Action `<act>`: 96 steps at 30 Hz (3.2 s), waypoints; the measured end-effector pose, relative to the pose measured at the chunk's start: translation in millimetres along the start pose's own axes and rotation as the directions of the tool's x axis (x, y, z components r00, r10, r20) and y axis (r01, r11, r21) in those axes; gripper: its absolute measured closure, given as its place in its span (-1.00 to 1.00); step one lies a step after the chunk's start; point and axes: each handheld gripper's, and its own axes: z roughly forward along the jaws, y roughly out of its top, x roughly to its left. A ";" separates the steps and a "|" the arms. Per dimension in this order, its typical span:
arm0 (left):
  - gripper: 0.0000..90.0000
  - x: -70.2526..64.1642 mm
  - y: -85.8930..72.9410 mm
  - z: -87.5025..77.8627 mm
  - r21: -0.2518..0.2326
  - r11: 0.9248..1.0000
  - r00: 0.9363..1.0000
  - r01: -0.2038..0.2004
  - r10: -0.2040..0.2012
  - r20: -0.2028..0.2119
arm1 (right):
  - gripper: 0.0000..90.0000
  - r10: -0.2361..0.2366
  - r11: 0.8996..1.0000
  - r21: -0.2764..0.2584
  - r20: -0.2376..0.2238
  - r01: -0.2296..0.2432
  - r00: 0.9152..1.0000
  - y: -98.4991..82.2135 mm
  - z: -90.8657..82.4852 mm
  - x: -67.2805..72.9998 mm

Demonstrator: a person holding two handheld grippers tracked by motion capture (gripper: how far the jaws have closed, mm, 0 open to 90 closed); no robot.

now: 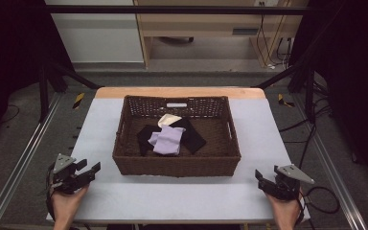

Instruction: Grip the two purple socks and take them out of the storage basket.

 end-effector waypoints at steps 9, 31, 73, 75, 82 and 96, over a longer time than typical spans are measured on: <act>-0.05 -10.7 7.5 -10.2 -0.070 0.998 1.000 -0.007 0.009 0.020 | -0.41 -0.002 1.000 -0.012 -0.020 0.002 1.000 -0.7 -4.2 -0.9; -0.18 -20.6 35.2 -29.1 -0.147 0.989 0.998 0.021 -0.012 0.063 | -0.45 -0.046 0.999 0.001 -0.025 0.046 0.999 -2.7 -0.2 5.6; -0.19 -149.3 153.1 45.9 -0.166 0.972 0.961 -0.169 0.199 0.189 | -0.45 -0.062 0.996 -0.064 0.010 0.063 0.998 5.5 15.8 10.9; -0.18 -155.5 156.2 54.4 -0.158 0.972 0.960 -0.172 0.201 0.192 | -0.45 -0.061 0.996 -0.063 0.015 0.062 0.998 5.3 15.9 10.9; -0.17 -160.3 158.3 74.1 -0.129 0.973 0.962 -0.191 0.212 0.173 | -0.45 -0.063 0.996 -0.067 0.015 0.064 0.998 5.1 15.7 11.0; -0.15 -155.6 153.5 128.1 0.037 0.976 0.967 -0.216 0.208 0.148 | -0.45 -0.059 0.997 -0.054 0.016 0.059 0.998 5.5 16.5 11.8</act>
